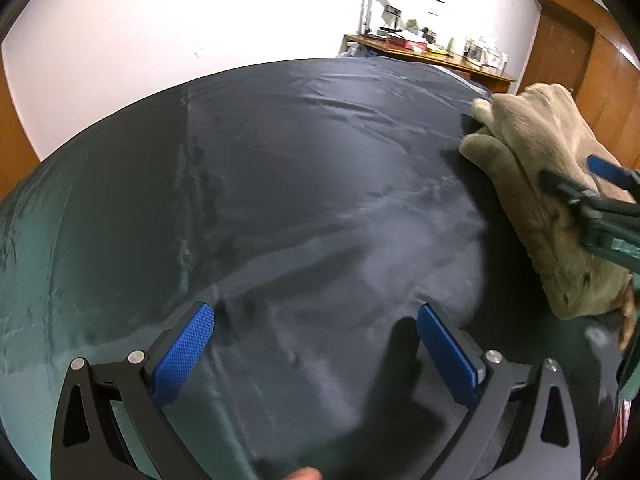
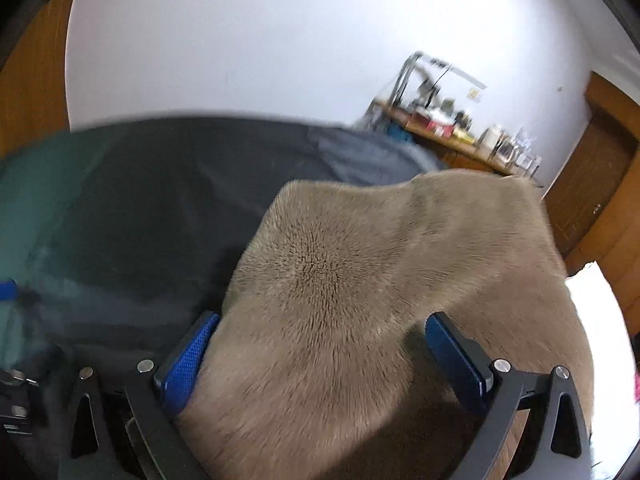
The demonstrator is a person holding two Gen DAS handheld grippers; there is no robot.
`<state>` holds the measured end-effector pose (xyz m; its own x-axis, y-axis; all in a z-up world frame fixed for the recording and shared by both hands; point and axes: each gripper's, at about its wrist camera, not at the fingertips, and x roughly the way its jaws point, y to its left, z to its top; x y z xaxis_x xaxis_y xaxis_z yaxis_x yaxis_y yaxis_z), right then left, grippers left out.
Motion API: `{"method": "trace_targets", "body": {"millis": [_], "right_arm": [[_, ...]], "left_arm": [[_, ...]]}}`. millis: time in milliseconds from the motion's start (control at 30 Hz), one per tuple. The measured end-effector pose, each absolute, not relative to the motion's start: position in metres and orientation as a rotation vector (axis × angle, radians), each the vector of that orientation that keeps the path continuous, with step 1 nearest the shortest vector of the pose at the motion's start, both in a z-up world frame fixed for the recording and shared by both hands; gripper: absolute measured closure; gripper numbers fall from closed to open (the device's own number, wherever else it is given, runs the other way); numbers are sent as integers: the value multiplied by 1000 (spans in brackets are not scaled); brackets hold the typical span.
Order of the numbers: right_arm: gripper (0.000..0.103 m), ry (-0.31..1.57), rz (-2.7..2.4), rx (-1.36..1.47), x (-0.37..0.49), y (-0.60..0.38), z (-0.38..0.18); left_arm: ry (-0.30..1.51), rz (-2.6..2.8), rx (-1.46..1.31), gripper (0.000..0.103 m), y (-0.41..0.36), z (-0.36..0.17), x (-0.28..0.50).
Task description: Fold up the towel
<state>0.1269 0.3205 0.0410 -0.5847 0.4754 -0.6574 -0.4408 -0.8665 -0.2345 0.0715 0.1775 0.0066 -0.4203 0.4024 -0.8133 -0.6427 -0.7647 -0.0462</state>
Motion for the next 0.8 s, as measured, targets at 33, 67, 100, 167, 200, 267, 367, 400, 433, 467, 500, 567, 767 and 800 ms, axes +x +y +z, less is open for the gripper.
{"method": "trace_targets", "body": {"millis": [33,67,100,167,200,267,367,400,433,467,500,567,767,800], "right_arm": [[0,-60,2426,-992,135,318,47],[0,-69,2433,-975,141,313,50],[0,-79,2438,-959,147,308,53],[0,-103,2434,-915,167,300,61],[0,-117,2420,-889,178,299,66],[0,-117,2391,-854,198,299,72],[0,-73,2330,-833,227,309,76],[0,-52,2309,-844,231,317,74],[0,-32,2289,-855,235,324,72],[0,-2,2270,-876,240,331,68],[0,17,2266,-885,243,334,64],[0,47,2266,-898,248,338,56],[0,7,2241,-914,241,336,39],[0,15,2238,-908,241,337,38]], "left_arm": [[374,2174,-1144,1,180,7,75],[385,2158,-1136,1,183,7,79],[394,2144,-1129,1,185,7,82],[405,2124,-1120,1,188,7,88],[410,2114,-1116,1,189,7,91],[420,2096,-1108,1,192,7,97],[434,2080,-1098,1,195,7,103],[437,2077,-1095,1,196,8,104],[439,2074,-1093,1,196,8,105],[442,2073,-1091,1,196,8,105],[445,2074,-1090,1,197,8,106],[449,2077,-1088,1,197,8,108],[442,2081,-1089,1,195,7,108],[444,2082,-1089,1,196,7,108]]}}
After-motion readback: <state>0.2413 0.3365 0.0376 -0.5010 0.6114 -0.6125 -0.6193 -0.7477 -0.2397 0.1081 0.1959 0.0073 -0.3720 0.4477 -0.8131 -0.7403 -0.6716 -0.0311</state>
